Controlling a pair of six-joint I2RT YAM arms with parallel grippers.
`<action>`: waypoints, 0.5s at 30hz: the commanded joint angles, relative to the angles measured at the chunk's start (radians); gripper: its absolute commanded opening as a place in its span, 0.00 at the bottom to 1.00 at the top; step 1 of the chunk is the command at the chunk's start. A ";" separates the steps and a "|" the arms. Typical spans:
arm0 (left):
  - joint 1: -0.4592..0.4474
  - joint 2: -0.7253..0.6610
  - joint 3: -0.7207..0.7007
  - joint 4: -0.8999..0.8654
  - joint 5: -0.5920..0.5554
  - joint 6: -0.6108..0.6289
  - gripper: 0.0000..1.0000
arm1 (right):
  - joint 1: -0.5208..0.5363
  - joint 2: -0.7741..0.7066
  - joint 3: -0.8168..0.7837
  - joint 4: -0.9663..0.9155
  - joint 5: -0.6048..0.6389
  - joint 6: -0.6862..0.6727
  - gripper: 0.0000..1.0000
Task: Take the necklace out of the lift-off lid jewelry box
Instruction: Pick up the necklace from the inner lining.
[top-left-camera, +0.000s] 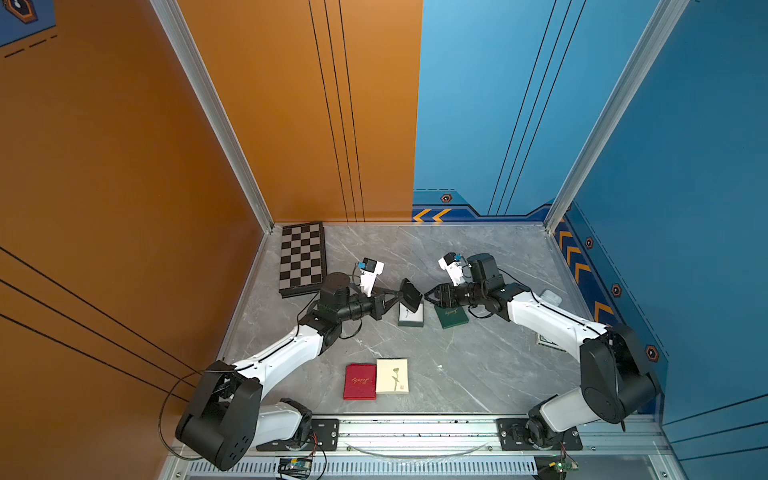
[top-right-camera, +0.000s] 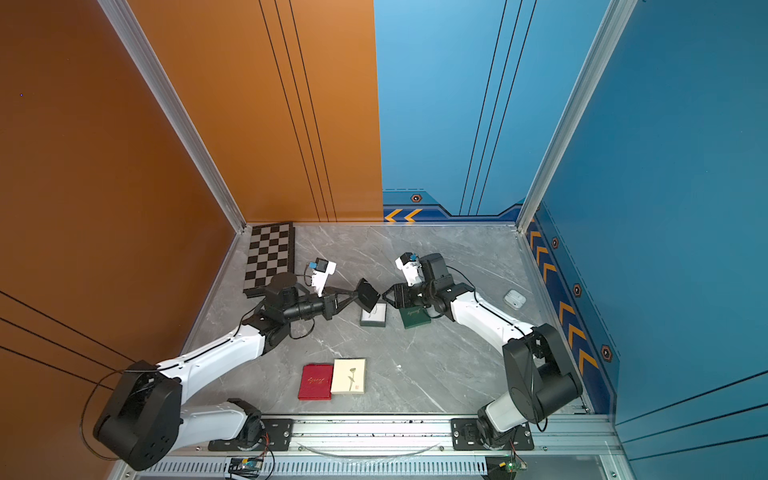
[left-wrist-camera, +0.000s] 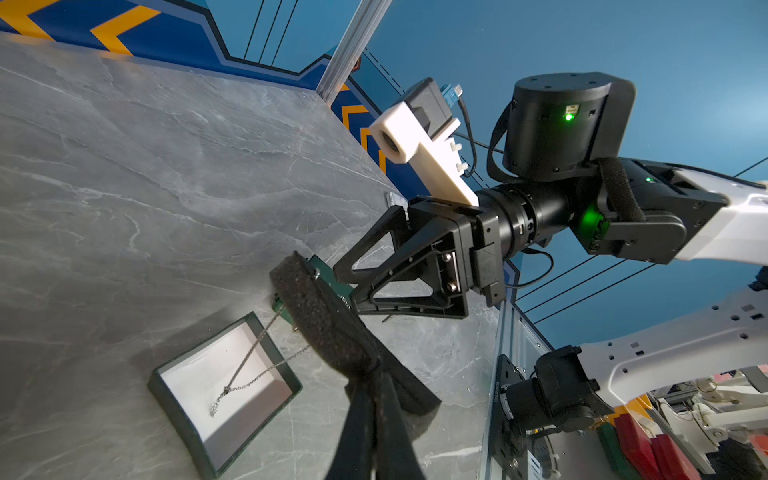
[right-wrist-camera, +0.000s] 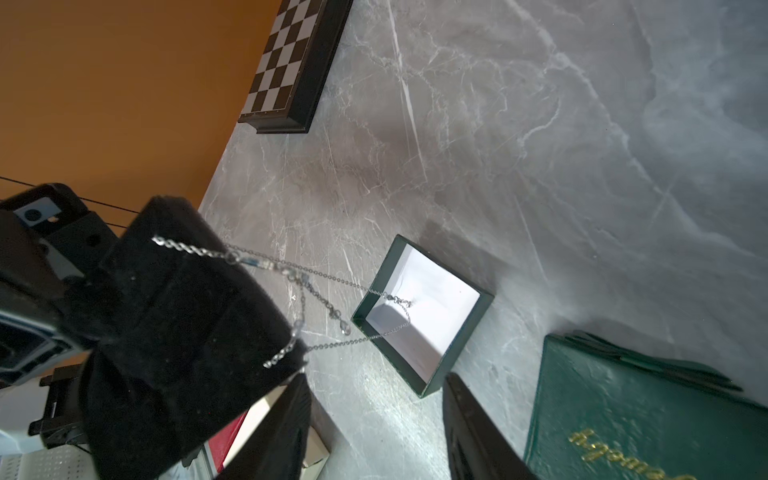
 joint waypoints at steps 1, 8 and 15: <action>-0.005 -0.033 0.017 0.019 -0.046 -0.017 0.00 | 0.028 0.001 -0.022 0.075 0.035 0.007 0.56; -0.007 -0.067 0.024 0.021 -0.073 -0.028 0.00 | 0.075 0.022 -0.039 0.181 0.025 0.030 0.60; -0.008 -0.105 0.018 0.047 -0.085 -0.056 0.00 | 0.092 0.081 -0.075 0.430 0.011 0.143 0.62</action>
